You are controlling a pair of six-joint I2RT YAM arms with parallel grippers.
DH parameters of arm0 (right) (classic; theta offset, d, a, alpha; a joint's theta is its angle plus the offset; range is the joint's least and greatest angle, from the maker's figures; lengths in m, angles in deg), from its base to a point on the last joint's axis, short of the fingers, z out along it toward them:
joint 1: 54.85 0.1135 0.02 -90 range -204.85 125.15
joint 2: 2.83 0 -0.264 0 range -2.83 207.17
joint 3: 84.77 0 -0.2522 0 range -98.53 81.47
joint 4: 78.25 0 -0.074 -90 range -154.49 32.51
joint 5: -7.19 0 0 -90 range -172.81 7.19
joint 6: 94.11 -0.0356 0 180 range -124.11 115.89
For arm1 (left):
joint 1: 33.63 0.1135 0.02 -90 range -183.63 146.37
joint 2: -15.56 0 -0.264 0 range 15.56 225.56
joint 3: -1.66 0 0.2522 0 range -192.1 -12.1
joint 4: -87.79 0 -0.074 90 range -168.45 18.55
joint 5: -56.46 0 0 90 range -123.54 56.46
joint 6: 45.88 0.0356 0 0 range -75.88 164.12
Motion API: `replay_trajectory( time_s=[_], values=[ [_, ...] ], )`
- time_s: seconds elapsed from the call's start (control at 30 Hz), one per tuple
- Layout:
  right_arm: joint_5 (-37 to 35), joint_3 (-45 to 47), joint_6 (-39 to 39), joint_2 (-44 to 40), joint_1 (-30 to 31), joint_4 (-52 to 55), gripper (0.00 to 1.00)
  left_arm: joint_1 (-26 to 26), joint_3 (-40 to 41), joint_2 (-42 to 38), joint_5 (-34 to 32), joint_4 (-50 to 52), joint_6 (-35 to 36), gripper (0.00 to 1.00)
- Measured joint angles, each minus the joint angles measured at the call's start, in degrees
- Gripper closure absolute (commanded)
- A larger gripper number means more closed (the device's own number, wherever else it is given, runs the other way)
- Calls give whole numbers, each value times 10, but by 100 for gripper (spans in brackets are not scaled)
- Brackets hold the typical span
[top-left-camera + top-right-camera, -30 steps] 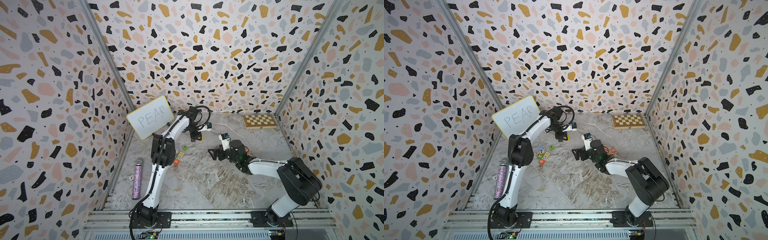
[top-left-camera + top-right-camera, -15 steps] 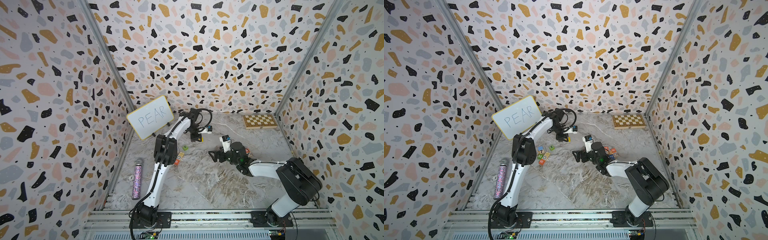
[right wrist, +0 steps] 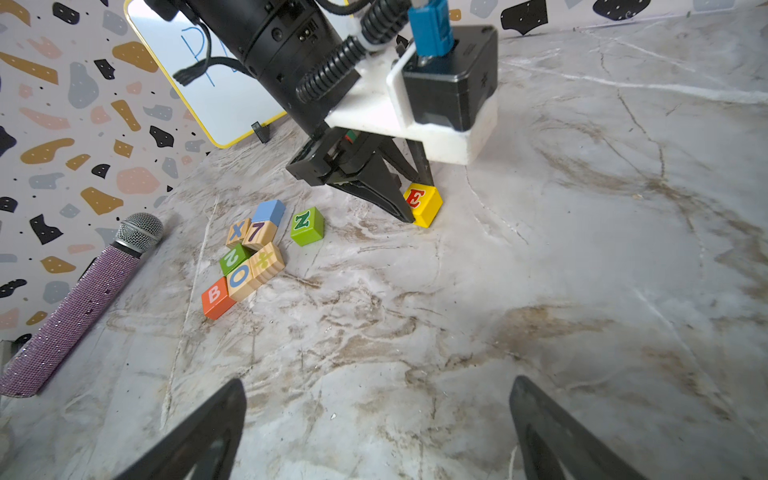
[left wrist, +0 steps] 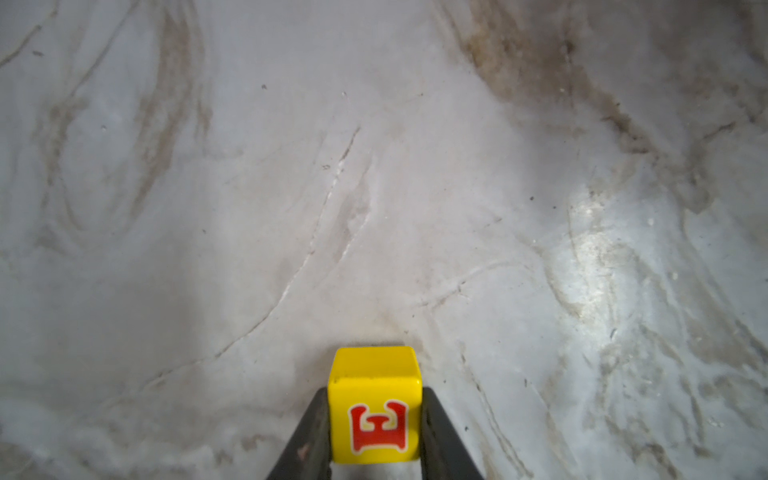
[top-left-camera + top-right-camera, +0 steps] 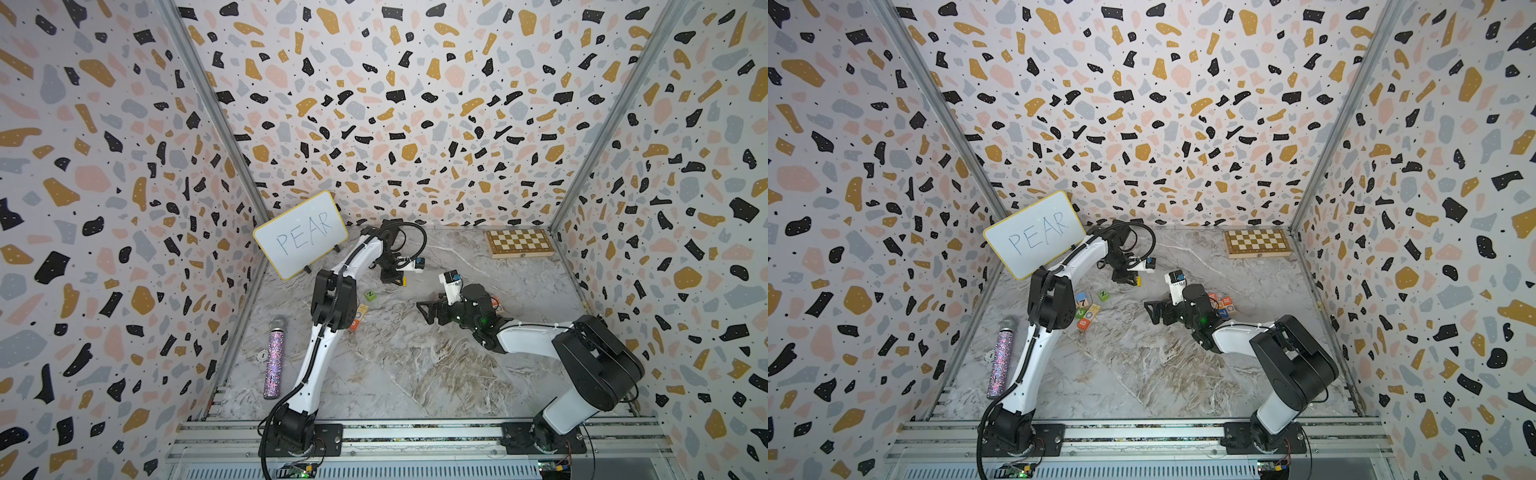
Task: Spell the uppercase word “pear” with letter blocks
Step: Place the letter block at the center of the board.
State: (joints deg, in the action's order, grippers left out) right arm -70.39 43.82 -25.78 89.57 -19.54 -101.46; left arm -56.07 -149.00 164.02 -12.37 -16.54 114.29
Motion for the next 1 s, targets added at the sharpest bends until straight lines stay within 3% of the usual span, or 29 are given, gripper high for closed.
replay_trajectory(
  time_s=[0.2,0.4,0.77,1.0],
  values=[
    [0,0,0,0,0,-6,1,2,0,0,-4,-2,16,63],
    [2,0,-1,0,0,-8,1,2,0,1,-8,-8,23,49],
    [3,0,-1,0,0,-8,1,2,16,0,-17,-44,12,44],
    [5,0,-2,0,0,-8,1,2,23,-3,-15,-56,1,45]
  ],
)
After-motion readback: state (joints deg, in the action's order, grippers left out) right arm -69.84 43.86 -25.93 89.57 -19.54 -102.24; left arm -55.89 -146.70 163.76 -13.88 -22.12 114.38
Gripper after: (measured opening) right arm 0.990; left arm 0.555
